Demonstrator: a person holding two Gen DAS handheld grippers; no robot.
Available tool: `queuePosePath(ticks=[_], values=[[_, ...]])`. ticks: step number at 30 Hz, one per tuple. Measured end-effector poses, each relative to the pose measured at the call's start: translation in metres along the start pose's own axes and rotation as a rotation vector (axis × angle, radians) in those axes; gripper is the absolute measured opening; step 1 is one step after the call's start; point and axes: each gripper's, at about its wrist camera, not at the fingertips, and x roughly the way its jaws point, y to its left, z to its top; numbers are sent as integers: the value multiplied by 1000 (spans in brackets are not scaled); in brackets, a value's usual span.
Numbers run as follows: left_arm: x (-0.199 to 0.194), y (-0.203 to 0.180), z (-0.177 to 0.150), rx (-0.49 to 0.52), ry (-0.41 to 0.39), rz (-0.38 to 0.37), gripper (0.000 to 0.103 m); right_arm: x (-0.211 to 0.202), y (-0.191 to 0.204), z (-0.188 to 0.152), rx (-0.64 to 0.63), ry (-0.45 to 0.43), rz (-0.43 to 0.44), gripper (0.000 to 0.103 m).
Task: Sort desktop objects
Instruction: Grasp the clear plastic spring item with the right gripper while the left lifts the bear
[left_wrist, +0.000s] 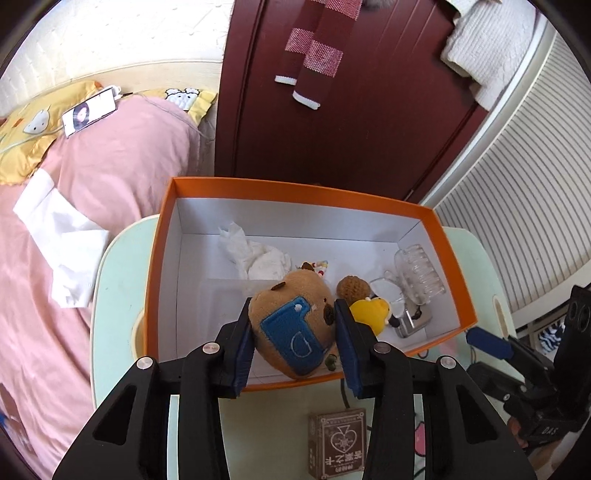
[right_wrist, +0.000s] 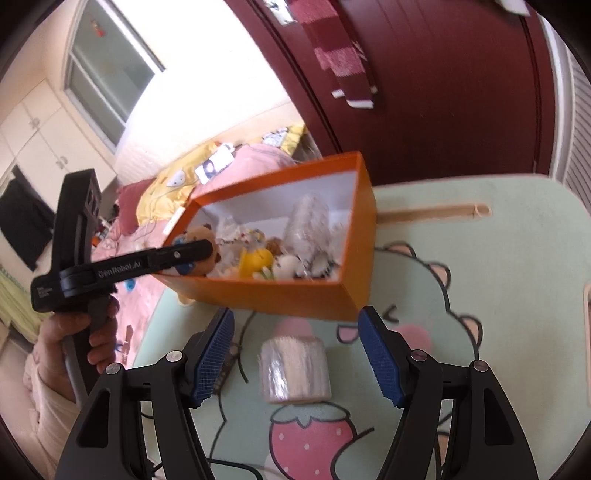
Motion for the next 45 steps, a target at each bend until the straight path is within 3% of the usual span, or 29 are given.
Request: queuePosePath(ticks=[3, 4, 5, 6, 10, 13, 17, 21, 22, 24, 25, 31, 35, 45], values=[[0, 0, -3, -11, -18, 2, 42, -1, 11, 19, -53, -9, -29, 71], [1, 0, -4, -11, -25, 8, 42, 1, 16, 27, -74, -9, -38, 66], [1, -1, -4, -10, -28, 11, 42, 2, 20, 34, -95, -9, -47, 55], [1, -1, -4, -12, -30, 9, 42, 4, 26, 40, -118, -10, -62, 53], [3, 4, -3, -33, -41, -12, 42, 18, 44, 59, -201, 1, -162, 53], [2, 7, -2, -54, -49, -30, 42, 41, 48, 67, -211, 69, -204, 53], [2, 10, -1, -62, -44, -53, 42, 69, 54, 72, -233, 148, -310, 46], [1, 11, -1, -70, -45, -61, 42, 96, 55, 73, -275, 252, -440, 46], [1, 11, -1, -70, -45, -63, 42, 101, 52, 73, -270, 282, -438, 45], [1, 11, -2, -71, -45, -68, 42, 110, 50, 72, -288, 303, -440, 32], [1, 11, -2, -70, -46, -70, 42, 112, 49, 73, -298, 300, -462, 32], [0, 12, -3, -73, -54, -75, 42, 99, 42, 75, -225, 255, -375, 31], [-5, 13, 0, -83, -60, -102, 42, 81, 46, 77, -199, 178, -310, 31], [-88, -11, 20, -28, -253, -190, 42, 6, 66, 100, -190, -71, -186, 31]])
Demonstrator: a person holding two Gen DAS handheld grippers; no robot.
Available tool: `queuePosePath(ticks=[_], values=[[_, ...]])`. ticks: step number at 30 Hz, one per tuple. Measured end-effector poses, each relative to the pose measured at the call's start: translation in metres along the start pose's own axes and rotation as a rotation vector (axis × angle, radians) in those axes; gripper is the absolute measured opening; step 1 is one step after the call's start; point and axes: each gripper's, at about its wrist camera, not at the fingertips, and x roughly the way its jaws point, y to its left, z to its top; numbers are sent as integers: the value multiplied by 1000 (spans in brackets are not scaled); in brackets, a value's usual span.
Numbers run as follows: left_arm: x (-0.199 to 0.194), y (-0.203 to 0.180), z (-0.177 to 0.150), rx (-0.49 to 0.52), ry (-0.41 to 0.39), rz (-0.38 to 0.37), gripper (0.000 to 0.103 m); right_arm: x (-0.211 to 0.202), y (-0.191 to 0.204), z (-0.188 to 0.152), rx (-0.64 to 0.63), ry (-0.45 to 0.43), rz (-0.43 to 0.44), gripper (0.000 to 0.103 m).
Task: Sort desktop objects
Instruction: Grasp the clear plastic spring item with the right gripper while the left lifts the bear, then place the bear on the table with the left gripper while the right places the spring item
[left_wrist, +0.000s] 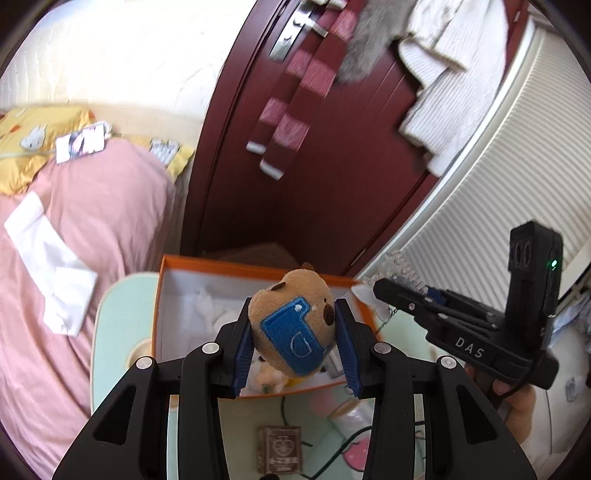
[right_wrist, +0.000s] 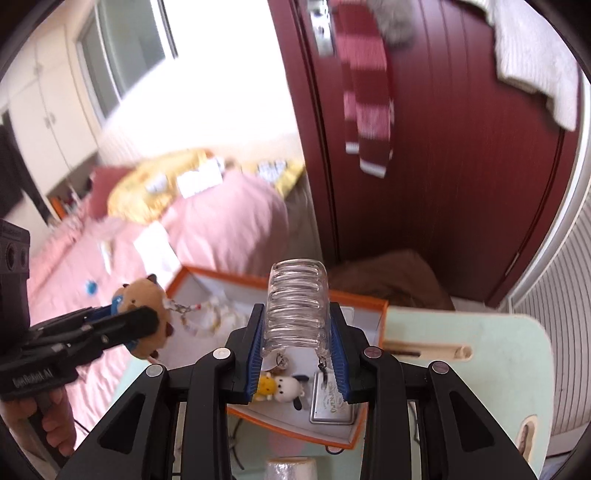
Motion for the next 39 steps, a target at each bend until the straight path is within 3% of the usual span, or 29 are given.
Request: queuePosePath(ticks=[4, 10, 17, 21, 25, 28, 31, 35, 37, 39], values=[[-36, -13, 1, 38, -45, -36, 42, -36, -6, 0, 3, -78, 12, 31], [-51, -10, -30, 32, 19, -2, 42, -65, -18, -33, 2, -75, -47, 31], [-13, 14, -81, -33, 168, 99, 42, -39, -43, -94, 71, 40, -99, 31], [8, 32, -95, -79, 188, 165, 42, -19, -51, -119, 100, 80, -115, 31], [28, 40, -104, -101, 235, 168, 42, -3, -57, -135, 114, 112, -125, 31], [36, 43, -112, -117, 261, 168, 50, 4, -58, -141, 97, 118, -150, 31], [35, 48, -114, -170, 248, 135, 70, 4, -56, -143, 71, 116, -161, 32], [24, 50, -111, -172, 191, 122, 70, -11, -56, -140, 63, 39, -145, 62], [19, 50, -111, -154, 159, 139, 71, -24, -54, -134, 48, -14, -138, 64], [18, 52, -111, -152, 137, 168, 79, -35, -53, -127, 41, -54, -117, 65]])
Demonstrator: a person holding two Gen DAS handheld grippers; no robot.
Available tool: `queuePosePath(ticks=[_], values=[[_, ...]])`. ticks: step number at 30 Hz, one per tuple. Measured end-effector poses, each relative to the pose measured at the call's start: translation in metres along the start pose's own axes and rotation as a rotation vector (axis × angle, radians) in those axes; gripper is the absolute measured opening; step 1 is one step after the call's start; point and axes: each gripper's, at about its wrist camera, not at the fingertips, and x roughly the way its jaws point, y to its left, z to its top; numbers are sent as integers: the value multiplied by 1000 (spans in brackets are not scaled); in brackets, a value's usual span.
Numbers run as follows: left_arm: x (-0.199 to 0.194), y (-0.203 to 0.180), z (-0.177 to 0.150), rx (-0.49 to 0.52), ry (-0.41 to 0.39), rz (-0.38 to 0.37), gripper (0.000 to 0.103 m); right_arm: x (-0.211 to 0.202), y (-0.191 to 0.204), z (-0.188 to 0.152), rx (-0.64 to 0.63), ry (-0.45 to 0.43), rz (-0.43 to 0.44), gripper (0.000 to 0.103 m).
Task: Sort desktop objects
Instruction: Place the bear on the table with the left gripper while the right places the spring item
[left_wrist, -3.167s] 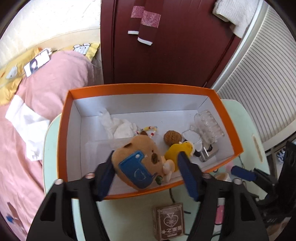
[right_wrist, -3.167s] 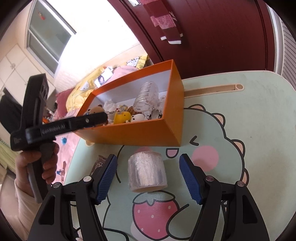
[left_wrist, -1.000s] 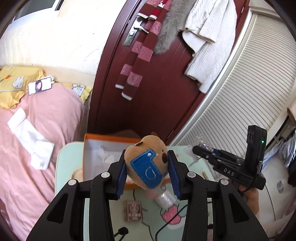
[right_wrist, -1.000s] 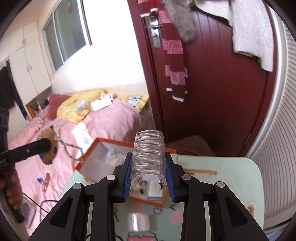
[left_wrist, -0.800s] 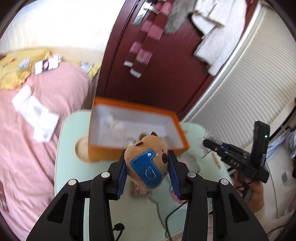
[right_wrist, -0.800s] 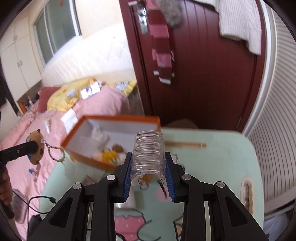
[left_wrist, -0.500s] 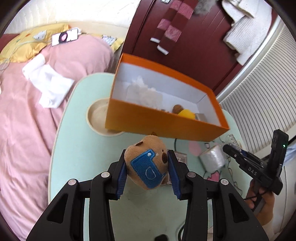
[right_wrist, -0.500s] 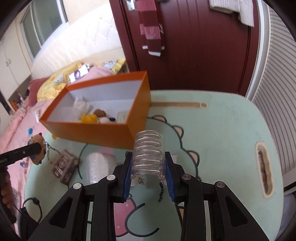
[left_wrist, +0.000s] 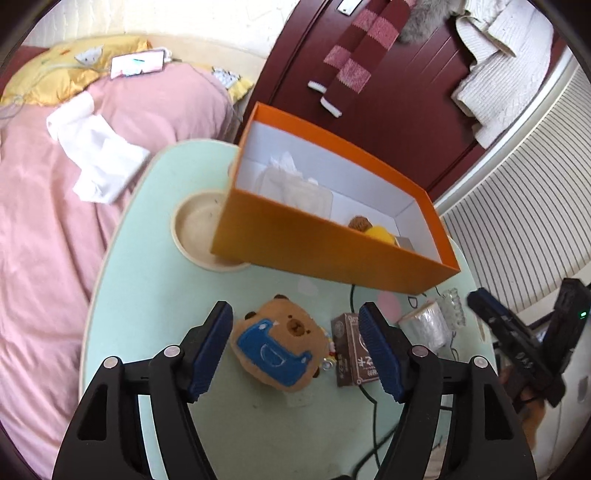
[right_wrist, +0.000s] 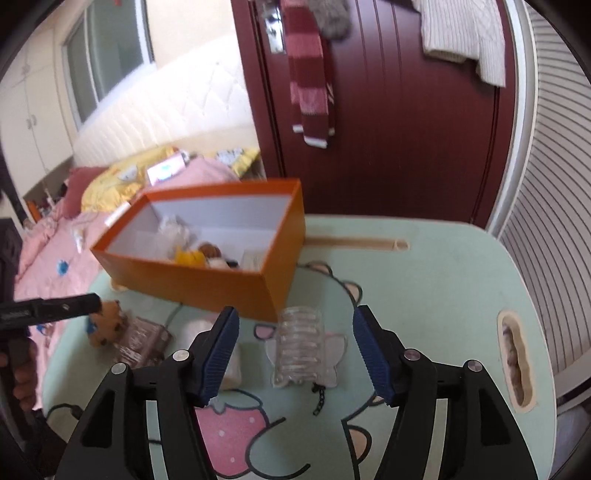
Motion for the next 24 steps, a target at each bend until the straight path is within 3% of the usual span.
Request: queuePosePath(ticks=[7, 13, 19, 24], values=[[2, -10, -7, 48, -78, 123, 80, 3, 10, 36, 62, 43, 142, 73], [-1, -23, -25, 134, -156, 136, 80, 29, 42, 76, 64, 152, 292, 88], [7, -30, -32, 196, -165, 223, 80, 70, 73, 109, 75, 305, 312, 89], [7, -28, -35, 194, -171, 216, 80, 112, 90, 124, 159, 429, 339, 89]])
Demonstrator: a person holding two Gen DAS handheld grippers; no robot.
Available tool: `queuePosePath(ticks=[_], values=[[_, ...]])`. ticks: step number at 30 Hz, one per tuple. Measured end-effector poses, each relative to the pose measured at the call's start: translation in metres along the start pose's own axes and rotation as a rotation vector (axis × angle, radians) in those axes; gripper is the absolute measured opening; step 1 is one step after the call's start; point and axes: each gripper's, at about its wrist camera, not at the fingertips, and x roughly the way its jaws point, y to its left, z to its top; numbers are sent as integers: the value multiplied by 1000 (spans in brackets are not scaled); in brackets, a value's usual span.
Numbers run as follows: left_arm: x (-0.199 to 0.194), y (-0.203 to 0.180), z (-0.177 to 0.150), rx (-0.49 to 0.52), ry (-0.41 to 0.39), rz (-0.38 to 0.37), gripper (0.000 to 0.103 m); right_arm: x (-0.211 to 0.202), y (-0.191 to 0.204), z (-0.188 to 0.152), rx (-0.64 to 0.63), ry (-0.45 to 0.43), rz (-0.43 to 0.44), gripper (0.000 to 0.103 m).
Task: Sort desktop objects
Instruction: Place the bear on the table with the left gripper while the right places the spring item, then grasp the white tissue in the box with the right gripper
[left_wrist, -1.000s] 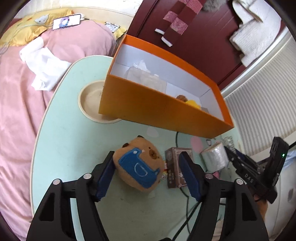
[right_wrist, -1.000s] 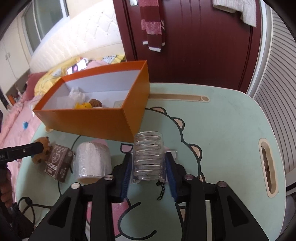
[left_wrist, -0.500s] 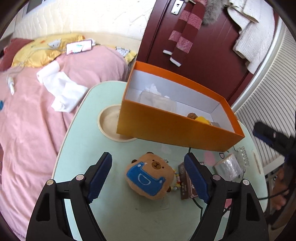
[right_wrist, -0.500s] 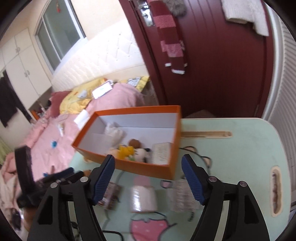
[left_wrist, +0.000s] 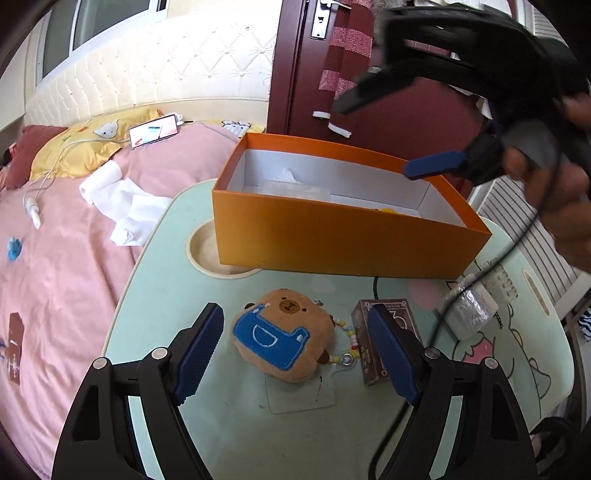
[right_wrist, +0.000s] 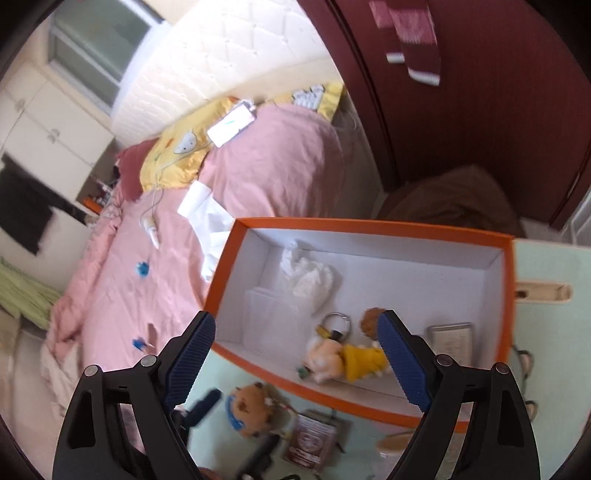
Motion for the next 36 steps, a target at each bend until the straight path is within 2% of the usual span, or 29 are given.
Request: queuePosePath(ticks=[2, 6, 10, 11, 13, 14, 16, 17, 18, 19, 22, 26, 30, 32, 36], values=[[2, 3, -2, -4, 11, 2, 80, 13, 1, 8, 26, 34, 1, 89], [5, 11, -4, -36, 23, -3, 80, 42, 4, 24, 55, 102, -55, 89], [7, 18, -5, -61, 30, -8, 80, 75, 4, 35, 89, 219, -86, 89], [8, 19, -5, -64, 33, -8, 80, 82, 3, 37, 105, 241, -84, 85], [9, 21, -5, -72, 36, -12, 80, 95, 3, 40, 108, 279, -92, 77], [10, 22, -5, -75, 38, -15, 80, 103, 4, 41, 101, 299, -109, 66], [10, 23, -5, -79, 36, -15, 80, 110, 6, 42, 77, 308, -142, 58], [9, 23, -5, -78, 33, -12, 80, 111, 9, 43, 45, 306, -169, 36], [8, 23, -4, -77, 31, -15, 80, 111, 10, 43, 18, 302, -179, 24], [8, 23, -4, -78, 29, -20, 80, 110, 8, 42, 16, 300, -165, 24], [4, 22, -3, -75, 15, -29, 80, 100, -8, 40, 76, 264, -80, 24], [-8, 25, 3, -88, -47, -53, 80, 62, -22, 34, 80, 124, -31, 24], [-23, 39, 22, -146, -100, -117, 80, 5, -35, 20, 79, -40, 50, 24], [-24, 40, 40, -151, -83, -152, 80, -21, -38, 10, 67, -117, 68, 25], [-12, 24, 83, -50, 8, -155, 80, -55, -49, -13, 58, -205, 107, 25]])
